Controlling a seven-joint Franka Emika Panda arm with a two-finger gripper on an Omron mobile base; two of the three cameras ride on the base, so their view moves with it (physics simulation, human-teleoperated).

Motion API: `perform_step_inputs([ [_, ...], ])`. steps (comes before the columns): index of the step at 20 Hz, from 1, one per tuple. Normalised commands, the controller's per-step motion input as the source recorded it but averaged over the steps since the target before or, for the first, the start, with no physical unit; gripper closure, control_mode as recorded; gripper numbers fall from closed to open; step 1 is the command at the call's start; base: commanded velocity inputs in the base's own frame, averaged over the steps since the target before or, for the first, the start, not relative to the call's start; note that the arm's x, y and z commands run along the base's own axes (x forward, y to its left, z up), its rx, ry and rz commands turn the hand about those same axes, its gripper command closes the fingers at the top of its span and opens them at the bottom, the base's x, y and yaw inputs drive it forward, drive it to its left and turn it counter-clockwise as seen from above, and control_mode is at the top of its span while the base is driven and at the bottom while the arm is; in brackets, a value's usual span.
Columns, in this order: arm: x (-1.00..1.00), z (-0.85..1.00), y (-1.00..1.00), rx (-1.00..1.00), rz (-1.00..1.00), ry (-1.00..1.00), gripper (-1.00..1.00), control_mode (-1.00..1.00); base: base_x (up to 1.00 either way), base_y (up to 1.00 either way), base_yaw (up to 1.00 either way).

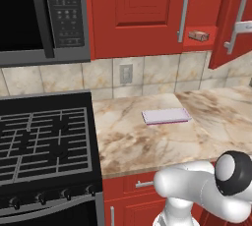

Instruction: Pick the bar soap and bar soap from the cabinet and place them on the counter.

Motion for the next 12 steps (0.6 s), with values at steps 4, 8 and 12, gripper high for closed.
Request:
perform_step_inputs([
  [4, -0.17, -0.02, -0.87, 0.0, 0.01, 0.02, 1.0, -1.0, 0.0, 0.0, 0.0],
  [8, -0.11, -0.03, -0.78, 0.0, 0.02, 0.03, 1.0, -1.0, 0.0, 0.0, 0.0],
  [12, -0.15, -0.06, -0.74, 0.0, 0.03, 0.0, 1.0, -1.0, 0.0, 0.0, 0.0],
])
